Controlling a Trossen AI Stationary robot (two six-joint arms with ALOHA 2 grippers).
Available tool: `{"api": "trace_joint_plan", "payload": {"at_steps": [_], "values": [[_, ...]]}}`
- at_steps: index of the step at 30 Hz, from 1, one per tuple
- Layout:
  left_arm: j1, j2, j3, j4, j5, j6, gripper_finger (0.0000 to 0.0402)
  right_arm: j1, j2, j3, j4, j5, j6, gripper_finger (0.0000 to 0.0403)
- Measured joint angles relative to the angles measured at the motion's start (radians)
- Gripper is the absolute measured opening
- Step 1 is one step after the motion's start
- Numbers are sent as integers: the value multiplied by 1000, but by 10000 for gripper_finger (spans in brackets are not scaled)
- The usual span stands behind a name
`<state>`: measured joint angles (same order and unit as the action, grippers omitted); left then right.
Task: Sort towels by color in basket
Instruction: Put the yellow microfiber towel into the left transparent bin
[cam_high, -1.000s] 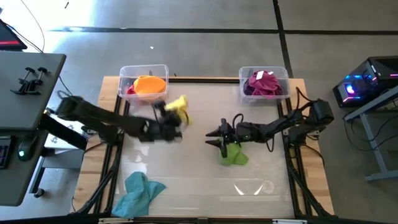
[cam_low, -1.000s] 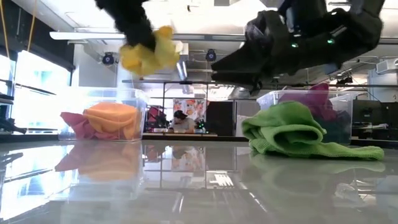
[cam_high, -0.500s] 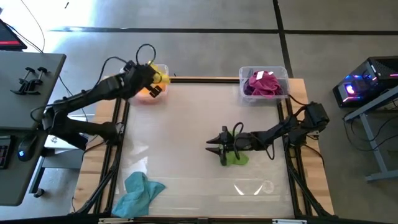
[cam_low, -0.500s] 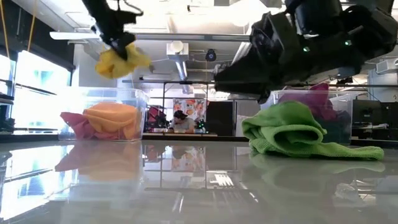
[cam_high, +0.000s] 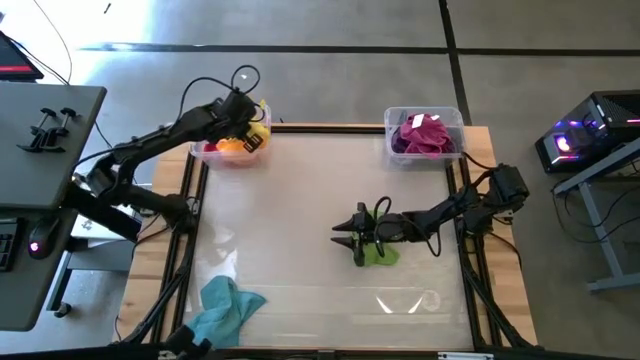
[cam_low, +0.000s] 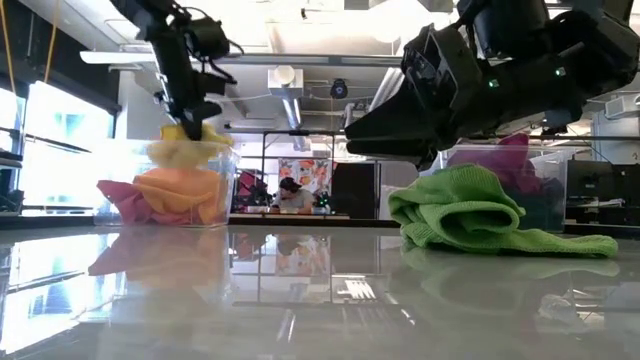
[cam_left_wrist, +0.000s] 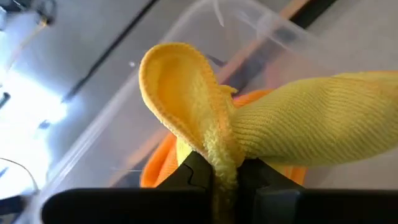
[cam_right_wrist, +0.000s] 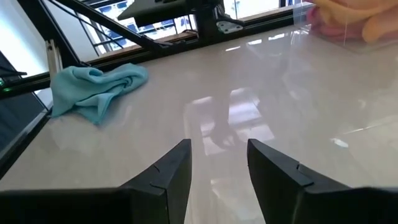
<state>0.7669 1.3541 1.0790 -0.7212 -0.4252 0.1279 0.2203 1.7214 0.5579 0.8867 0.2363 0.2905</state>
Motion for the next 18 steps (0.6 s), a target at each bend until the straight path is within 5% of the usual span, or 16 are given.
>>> {"api": "trace_joint_plan", "payload": {"at_steps": [12, 18], "values": [[40, 11, 42, -91, 114, -42, 161, 1, 0, 0, -10, 0, 0, 151], [37, -41, 107, -213, 95, -58, 179, 2, 0, 0, -10, 0, -3, 151]]}}
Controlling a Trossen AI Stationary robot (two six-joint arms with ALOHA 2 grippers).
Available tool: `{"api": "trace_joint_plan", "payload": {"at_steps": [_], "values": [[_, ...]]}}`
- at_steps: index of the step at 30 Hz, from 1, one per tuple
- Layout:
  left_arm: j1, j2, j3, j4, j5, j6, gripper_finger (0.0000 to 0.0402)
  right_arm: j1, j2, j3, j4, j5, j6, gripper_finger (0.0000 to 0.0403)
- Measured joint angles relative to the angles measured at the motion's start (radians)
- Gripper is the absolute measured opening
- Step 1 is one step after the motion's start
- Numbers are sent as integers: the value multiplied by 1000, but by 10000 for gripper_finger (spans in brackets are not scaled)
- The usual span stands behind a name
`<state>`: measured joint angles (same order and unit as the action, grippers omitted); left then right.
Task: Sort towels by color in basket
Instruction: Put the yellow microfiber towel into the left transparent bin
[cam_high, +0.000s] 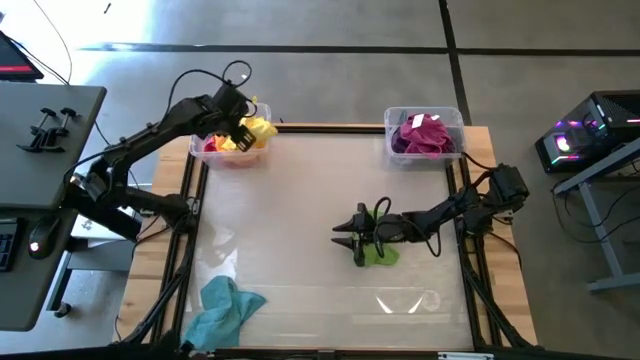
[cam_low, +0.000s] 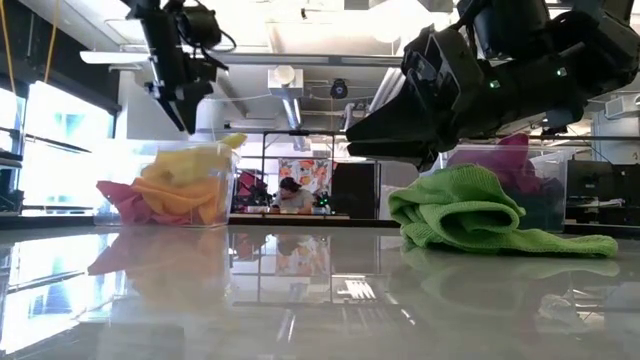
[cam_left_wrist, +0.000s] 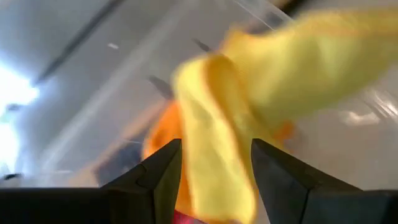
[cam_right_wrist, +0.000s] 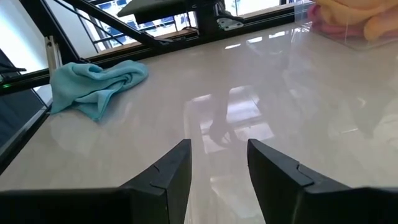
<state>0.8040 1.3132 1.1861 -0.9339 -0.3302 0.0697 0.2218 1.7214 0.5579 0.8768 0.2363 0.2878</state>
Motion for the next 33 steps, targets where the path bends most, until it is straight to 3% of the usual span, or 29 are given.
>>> {"api": "trace_joint_plan", "payload": {"at_steps": [4, 9, 14, 25, 33], "values": [[11, -11, -10, 78, -78, -8, 166, 0, 0, 0, 0, 0, 0, 151], [38, 16, -82, 218, 72, 28, 130, 0, 0, 0, -5, 0, 0, 151], [59, 59, -175, 371, 113, 29, 87, 0, 0, 0, -5, 0, 0, 151], [114, 142, -204, 390, 182, 21, 31, 0, 0, 0, -5, 1, 0, 151], [113, 55, -159, 335, 145, 15, 42, 0, 0, 0, -21, 0, 2, 151]]}}
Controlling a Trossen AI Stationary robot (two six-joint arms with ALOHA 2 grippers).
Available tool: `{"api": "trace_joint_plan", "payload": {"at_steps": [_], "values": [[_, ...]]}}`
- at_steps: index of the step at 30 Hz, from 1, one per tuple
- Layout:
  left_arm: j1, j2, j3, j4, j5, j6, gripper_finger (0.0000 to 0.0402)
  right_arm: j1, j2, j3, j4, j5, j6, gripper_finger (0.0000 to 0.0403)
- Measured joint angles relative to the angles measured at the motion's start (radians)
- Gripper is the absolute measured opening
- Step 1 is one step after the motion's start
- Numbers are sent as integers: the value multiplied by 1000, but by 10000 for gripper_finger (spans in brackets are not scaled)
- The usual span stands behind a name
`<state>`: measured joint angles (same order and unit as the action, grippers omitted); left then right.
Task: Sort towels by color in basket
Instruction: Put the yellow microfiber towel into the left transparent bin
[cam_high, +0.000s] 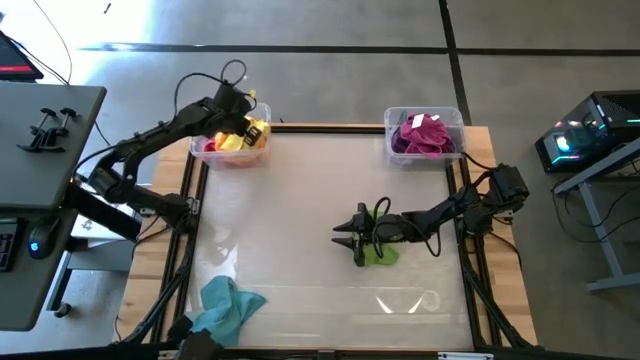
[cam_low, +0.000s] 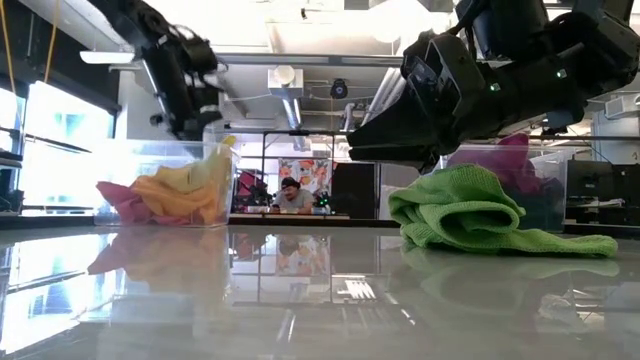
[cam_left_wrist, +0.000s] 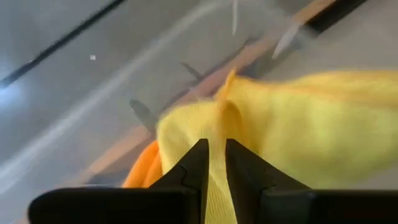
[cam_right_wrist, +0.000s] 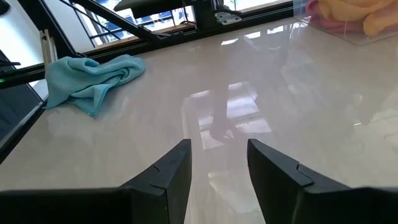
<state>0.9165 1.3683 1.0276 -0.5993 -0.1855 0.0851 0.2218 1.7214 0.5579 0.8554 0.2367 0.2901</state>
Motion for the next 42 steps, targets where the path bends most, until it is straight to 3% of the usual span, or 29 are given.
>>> {"api": "trace_joint_plan", "payload": {"at_steps": [3, 6, 12, 15, 20, 28, 31, 42], "values": [[-8, -45, 37, -79, 4, -14, 55, 0, 0, 0, -1, 0, 0, 151], [-22, -91, 47, -52, 43, -50, 61, 0, 0, 0, -1, 0, 0, 151], [-36, -111, 47, 70, 366, -50, 51, 0, 0, 0, -1, 0, -2, 151], [-52, -82, 47, 111, 423, -51, 39, 0, 0, 0, -1, 0, -2, 151], [-70, -11, 47, 122, 392, -74, 20, 0, 0, 0, -2, 0, 0, 151], [-66, 34, 47, 21, 68, -111, 4, 0, 0, 0, -7, 0, 1, 151], [-65, 35, 47, -4, 1, -104, 1, 0, 0, 0, -7, 0, 0, 151], [-22, 55, -98, 141, 60, -85, 0, 2, 0, 0, -13, 0, 0, 151]]}}
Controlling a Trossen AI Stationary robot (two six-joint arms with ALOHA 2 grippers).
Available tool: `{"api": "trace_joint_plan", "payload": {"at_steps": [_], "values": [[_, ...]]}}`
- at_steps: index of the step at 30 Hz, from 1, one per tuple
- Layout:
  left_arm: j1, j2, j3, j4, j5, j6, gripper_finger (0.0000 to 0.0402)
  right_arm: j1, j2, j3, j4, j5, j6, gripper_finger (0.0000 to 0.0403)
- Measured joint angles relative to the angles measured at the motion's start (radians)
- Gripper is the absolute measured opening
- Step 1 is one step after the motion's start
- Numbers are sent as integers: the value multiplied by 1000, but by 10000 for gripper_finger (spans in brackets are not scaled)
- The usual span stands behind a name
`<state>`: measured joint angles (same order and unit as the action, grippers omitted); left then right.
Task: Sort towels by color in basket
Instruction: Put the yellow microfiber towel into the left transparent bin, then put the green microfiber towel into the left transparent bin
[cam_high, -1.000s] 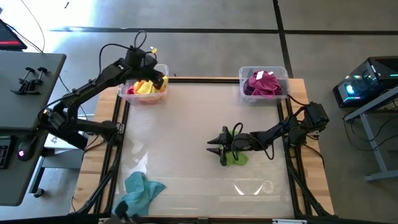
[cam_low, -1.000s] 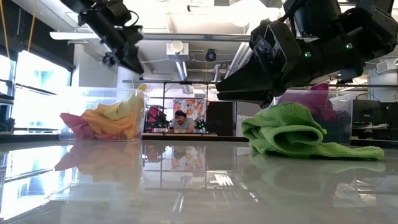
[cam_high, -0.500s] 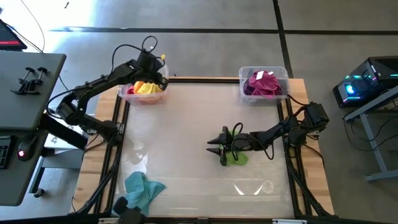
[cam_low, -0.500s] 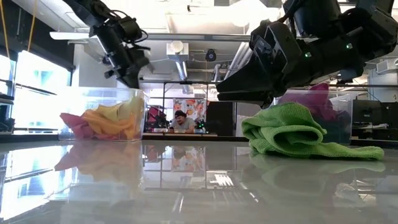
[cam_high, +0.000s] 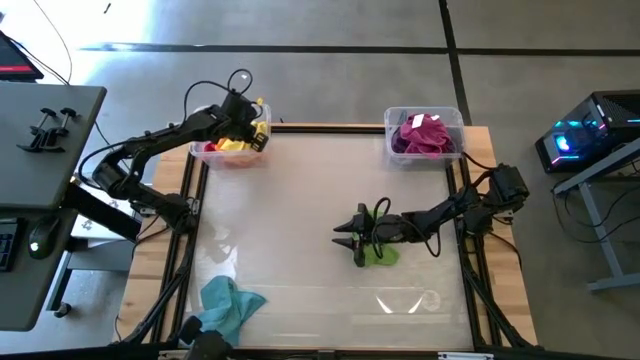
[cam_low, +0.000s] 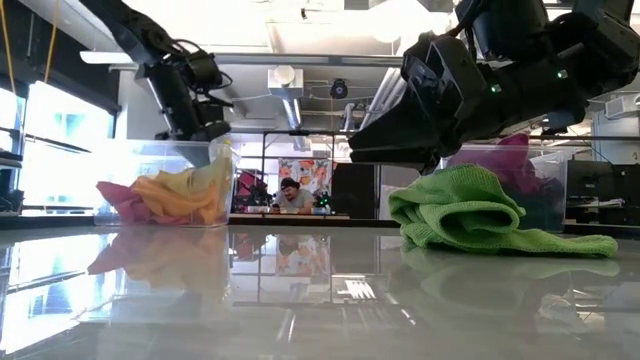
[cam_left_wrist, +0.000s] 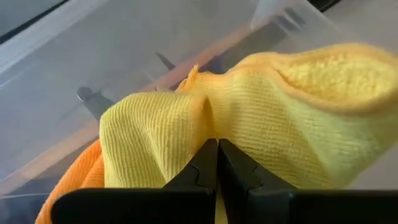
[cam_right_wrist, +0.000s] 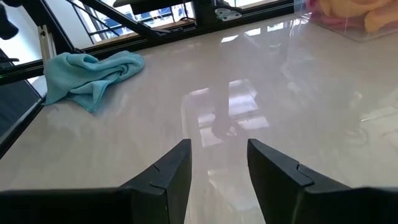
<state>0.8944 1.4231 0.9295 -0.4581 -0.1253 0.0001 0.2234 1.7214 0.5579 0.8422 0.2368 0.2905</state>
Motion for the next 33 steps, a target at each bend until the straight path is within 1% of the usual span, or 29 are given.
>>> {"api": "trace_joint_plan", "payload": {"at_steps": [5, 8, 10, 12, 14, 17, 19, 20, 23, 26, 29, 31, 33], "values": [[24, -7, -5, -2, 41, 1, 0, 0, 0, 0, -1, 0, 0, 151], [18, -49, 24, -18, 54, 1, 0, 0, 0, 0, -1, 5, -1, 151], [6, -86, 53, -37, 55, 4, 0, 0, -5, 0, -19, 35, -18, 151], [-5, -127, 65, -71, 57, 4, 0, 0, -55, 0, -108, 83, -44, 149], [-28, -179, 66, -75, 57, 3, 0, 1, -139, 1, -228, 130, -46, 146], [-78, -259, 60, -80, 60, 1, 0, 8, -259, 2, -477, 138, -44, 144], [-132, -302, 44, -86, 62, -21, 0, 24, -320, 2, -626, 135, -30, 144], [-167, -323, 33, -71, 69, -38, 0, 32, -337, 2, -674, 129, -29, 144], [-295, -376, -12, 37, 103, -66, 0, 64, -333, 0, -769, 125, -37, 144], [-445, -396, -69, 181, 111, -56, 0, 88, -281, 0, -763, 109, -28, 144], [-590, -393, -120, 332, 114, 12, 0, 92, -193, 0, -758, 77, 22, 142], [-678, -375, -157, 440, 113, 73, 0, 91, -133, 1, -743, 86, 58, 134], [-754, -348, -186, 513, 113, 128, 0, 92, -76, 6, -703, 113, 93, 115]]}}
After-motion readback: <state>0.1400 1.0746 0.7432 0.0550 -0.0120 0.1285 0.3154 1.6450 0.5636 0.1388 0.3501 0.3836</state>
